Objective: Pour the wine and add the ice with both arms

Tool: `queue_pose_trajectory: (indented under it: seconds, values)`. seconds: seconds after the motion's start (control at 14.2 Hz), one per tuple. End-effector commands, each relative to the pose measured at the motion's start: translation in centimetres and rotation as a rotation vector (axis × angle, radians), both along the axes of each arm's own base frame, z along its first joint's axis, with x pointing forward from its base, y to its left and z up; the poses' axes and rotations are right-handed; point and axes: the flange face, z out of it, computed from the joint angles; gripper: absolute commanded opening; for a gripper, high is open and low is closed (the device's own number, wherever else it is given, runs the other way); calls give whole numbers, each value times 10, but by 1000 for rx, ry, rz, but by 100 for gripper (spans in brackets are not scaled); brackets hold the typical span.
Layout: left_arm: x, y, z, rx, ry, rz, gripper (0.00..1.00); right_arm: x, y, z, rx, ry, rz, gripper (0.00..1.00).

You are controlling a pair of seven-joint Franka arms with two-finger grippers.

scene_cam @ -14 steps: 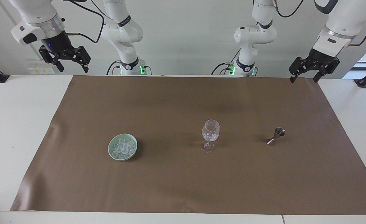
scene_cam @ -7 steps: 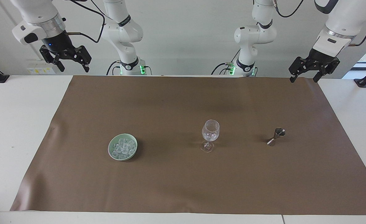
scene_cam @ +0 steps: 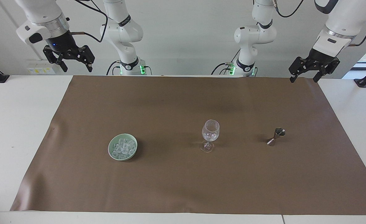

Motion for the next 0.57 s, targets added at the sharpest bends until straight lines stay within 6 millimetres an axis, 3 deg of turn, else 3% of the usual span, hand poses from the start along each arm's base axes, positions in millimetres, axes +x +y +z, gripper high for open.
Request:
queue_pose_trajectory:
  seconds: [0.0,0.49]
  values:
    - [-6,3,3,18,3,-7,100,-6,0,2,11,-5,-12,100]
    - [-6,3,3,18,3,-7,100,-10,-6,2,12,6,-25,100]
